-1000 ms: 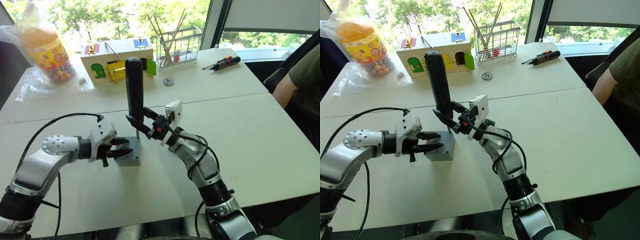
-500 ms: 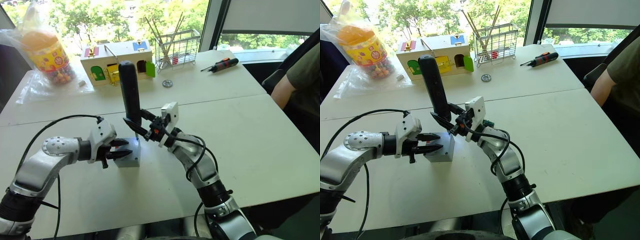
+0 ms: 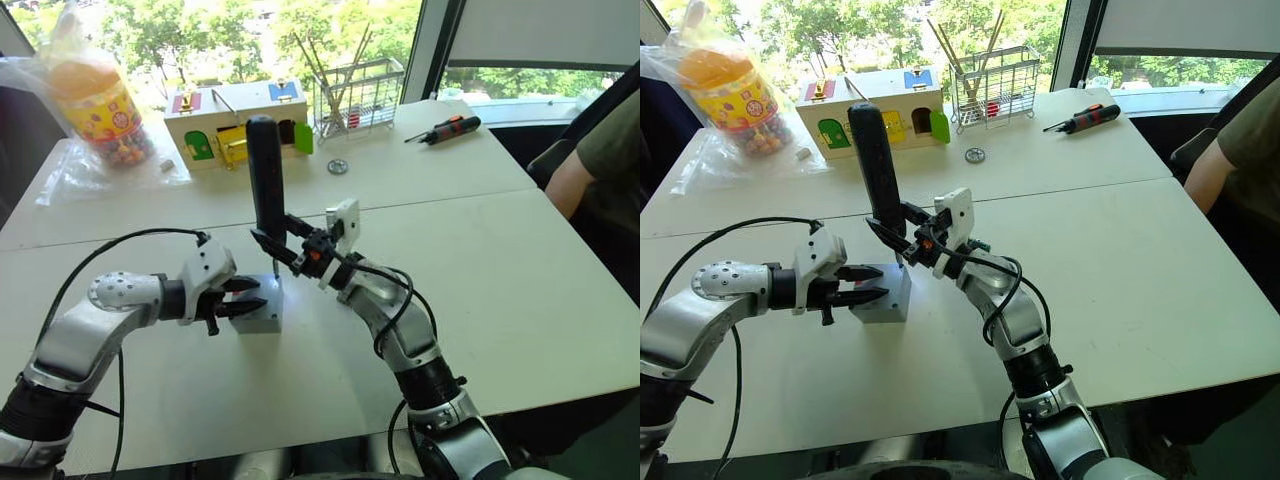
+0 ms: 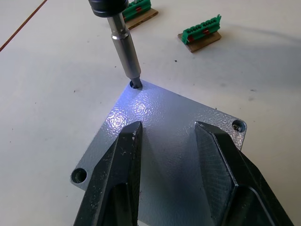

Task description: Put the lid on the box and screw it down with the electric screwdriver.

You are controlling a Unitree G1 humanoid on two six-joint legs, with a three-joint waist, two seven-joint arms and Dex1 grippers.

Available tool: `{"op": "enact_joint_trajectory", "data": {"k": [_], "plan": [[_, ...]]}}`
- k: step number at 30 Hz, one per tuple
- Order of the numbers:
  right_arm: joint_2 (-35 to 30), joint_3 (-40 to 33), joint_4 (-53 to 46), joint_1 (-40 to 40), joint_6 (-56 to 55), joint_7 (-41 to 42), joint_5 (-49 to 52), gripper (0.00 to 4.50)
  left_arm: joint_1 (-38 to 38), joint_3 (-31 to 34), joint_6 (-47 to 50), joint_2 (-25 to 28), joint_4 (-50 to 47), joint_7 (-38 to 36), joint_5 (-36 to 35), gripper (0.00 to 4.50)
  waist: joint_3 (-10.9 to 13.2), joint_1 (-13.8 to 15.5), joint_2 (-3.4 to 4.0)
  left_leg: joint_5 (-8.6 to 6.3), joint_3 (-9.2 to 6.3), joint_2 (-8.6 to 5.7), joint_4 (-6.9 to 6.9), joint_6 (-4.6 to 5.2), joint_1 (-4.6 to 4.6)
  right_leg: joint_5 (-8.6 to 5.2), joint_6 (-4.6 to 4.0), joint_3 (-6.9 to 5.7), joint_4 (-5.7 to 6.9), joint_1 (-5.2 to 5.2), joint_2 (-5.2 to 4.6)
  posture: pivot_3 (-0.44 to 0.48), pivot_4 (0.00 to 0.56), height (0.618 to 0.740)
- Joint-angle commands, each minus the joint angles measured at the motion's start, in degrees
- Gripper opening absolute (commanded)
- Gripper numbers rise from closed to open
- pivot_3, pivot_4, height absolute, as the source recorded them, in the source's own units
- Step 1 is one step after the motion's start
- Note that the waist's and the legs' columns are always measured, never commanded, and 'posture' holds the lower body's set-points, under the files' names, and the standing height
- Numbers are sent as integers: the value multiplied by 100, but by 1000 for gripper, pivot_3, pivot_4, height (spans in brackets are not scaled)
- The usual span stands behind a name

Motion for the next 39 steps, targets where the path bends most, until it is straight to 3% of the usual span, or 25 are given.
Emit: {"op": "enact_joint_trajectory", "data": {"k": [1,5,11,14,17,20,24,28,30,32,39], "plan": [[-62,-315,-1027,-473,780,-233,394,1767,92,-232,68,-79,184,-36,108,1751,5,33,-1,0,-2,0,1,-1,-4,0,0,0,-3,-2,0,0,150,740],[-236,-994,-1836,-1001,2001,-648,1158,1767,18,-169,35,-319,367,-14,49,1751,13,125,7,1,-3,0,2,-1,-20,0,0,-1,-21,-7,0,0,150,740],[-362,-2673,-1812,-1925,4174,-2281,2458,1767,-527,417,573,-762,288,306,-612,1751,17,145,3,5,-19,0,10,-7,-44,1,0,-4,-28,-11,1,0,150,740],[-1238,-2905,-1759,-2332,5235,-2699,2213,1767,-984,493,910,-855,29,626,-691,1751,37,150,-12,18,-21,-2,32,-27,-101,2,0,-5,-14,-52,2,0,150,740],[-2360,-2946,-1653,-2465,6117,-2396,2325,1767,-1393,502,792,-1064,-116,864,-679,1751,41,134,-12,35,-21,-17,50,-51,-179,3,1,-9,14,-118,-24,0,150,740],[-3193,-3202,-1355,-2500,6777,-2021,2498,1767,-1590,413,549,-1255,-128,882,-612,1751,57,72,-18,36,-4,-19,52,-49,-194,3,2,-12,16,-135,-35,0,150,740],[-4511,-2964,-1398,-2125,7318,-992,2910,1767,-1608,-413,-51,-897,-192,411,98,1751,89,18,-9,35,16,-10,47,-47,-192,3,2,-12,12,-137,-35,0,150,740],[-5207,-2650,-1134,-1546,7585,-686,3402,1767,-1665,-755,-203,-759,-179,-106,132,1751,96,-30,-21,27,18,-4,51,-30,-190,3,2,-12,12,-132,-31,0,150,740],[-5612,-2188,-1059,-1272,7585,-631,3480,1767,-1642,-741,58,-715,-275,-525,-329,1751,106,-21,-22,20,18,-4,57,-19,-189,3,2,-11,13,-129,-32,0,150,740],[-5685,-1972,-1006,-1103,7585,-737,3413,1767,-1605,-580,454,-705,-431,-843,-948,1751,121,-5,-24,20,19,-7,63,-20,-191,3,3,-12,13,-130,-34,0,150,740],[-5466,-1716,-725,-996,7585,-790,3999,1767,-1362,-923,233,-322,-558,-886,-361,1751,149,4,-28,25,20,-7,84,-29,-197,3,3,-12,14,-125,-34,0,150,740]]}}
